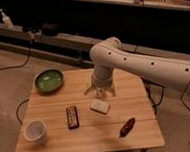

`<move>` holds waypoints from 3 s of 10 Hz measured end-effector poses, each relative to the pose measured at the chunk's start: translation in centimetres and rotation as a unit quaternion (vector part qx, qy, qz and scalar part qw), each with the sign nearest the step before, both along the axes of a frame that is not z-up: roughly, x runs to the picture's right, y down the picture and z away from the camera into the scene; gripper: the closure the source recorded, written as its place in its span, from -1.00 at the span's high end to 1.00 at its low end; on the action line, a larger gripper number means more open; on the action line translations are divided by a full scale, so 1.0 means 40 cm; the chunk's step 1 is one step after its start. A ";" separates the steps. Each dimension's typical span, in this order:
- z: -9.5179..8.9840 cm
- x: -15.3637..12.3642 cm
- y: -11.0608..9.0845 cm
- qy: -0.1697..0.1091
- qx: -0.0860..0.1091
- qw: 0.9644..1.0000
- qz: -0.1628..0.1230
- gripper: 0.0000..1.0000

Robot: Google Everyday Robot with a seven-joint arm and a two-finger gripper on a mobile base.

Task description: Place the ceramic cup in the ceramic bowl

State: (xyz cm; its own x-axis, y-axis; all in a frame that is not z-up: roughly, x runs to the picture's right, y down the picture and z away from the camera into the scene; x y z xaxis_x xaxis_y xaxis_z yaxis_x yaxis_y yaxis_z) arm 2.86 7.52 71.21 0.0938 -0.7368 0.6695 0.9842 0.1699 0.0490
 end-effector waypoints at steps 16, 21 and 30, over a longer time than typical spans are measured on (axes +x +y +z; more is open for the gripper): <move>0.007 -0.486 0.056 -0.296 0.115 0.932 -0.175 0.60; 0.013 -0.500 0.060 -0.302 0.116 0.932 -0.163 0.60; 0.046 -0.649 0.190 -0.317 0.109 0.941 -0.049 0.60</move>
State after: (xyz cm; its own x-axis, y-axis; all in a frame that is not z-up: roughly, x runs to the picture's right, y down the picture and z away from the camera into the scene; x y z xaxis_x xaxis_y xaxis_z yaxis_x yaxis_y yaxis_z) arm -23.08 15.10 73.04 -0.3498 -0.8477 0.3988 0.7552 -0.0033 0.6555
